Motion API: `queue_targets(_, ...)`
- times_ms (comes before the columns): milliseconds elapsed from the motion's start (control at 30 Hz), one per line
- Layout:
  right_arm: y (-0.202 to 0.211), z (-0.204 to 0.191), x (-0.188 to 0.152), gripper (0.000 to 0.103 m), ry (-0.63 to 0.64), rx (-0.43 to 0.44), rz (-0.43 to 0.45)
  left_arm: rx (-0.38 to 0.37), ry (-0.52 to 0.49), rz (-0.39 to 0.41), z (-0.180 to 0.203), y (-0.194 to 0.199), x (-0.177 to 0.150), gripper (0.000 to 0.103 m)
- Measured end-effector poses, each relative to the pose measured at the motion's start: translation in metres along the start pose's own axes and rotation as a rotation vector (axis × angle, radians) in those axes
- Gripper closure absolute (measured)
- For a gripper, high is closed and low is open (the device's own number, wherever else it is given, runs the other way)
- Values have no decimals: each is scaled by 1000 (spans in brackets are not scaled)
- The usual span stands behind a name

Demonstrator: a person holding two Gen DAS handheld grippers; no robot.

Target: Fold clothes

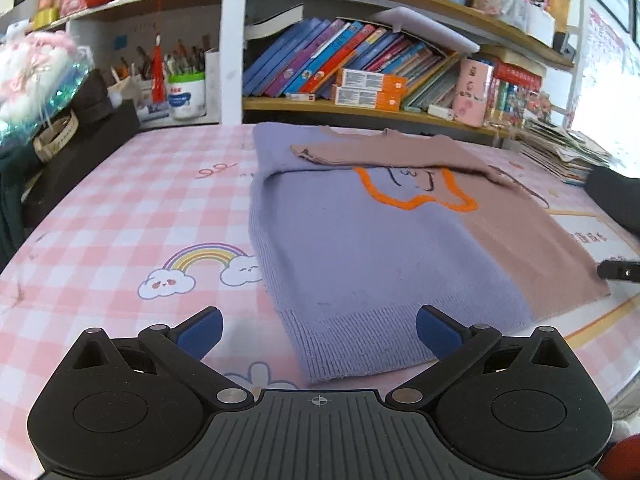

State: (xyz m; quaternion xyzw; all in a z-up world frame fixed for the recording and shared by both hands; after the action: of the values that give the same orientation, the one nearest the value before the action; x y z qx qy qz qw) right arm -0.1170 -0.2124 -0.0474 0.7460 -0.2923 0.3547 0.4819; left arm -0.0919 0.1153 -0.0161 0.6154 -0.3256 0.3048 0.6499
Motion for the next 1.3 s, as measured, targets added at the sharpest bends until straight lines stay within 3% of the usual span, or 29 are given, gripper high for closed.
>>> queue_targets(167, -4, -1, -1, 73, -16, 8, -13, 36, 21, 29, 0, 3, 0, 0)
queue_targets(233, -4, -1, -1, 75, -19, 11, -14, 20, 55, 35, -3, 3, 2, 6)
queue_targets(267, -4, -1, -1, 77, -22, 14, -15, 10, 72, 35, -4, 3, 3, 13)
queue_targets(333, -5, -1, -1, 83, -20, 11, -15, 3, 106, 15, -7, -1, 3, 57)
queue_targets(500, -9, 0, 2, 94, -39, 38, 1, -46, 200, 26, -13, -5, 5, 94)
queue_targets(567, -3, 0, 8, 96, -89, 116, 47, -116, 227, 93, -11, 6, 10, 94)
queue_targets(667, 2, -2, 17, 96, -128, 172, 78, -150, 209, 112, -6, 13, 16, 93)
queue_targets(833, -2, 4, 12, 96, -137, 124, 20, -135, 246, 30, -18, 3, 5, 91)
queue_targets(933, -4, 11, 8, 92, -157, 111, -1, -165, 276, -3, -24, 1, 0, 86)
queue_targets(1200, -22, 25, 12, 85, -260, 170, -13, -207, 333, -28, -33, -14, -2, 86)
queue_targets(1300, -32, 32, 18, 84, -319, 204, -15, -231, 365, -22, -37, -21, 0, 91)
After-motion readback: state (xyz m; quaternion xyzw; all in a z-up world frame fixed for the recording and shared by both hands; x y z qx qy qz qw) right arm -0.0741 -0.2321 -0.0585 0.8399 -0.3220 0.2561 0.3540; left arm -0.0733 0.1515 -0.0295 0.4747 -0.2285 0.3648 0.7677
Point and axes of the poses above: each gripper's, at about its wrist camera, not at the fingertips, and y roughly against the way its jaws point, z to its right, x to its top, the point moved 2 cm from there along -y, roughly the way its jaws point, and after that the axes turned 3 degrees about x, right-handed, at the moved point
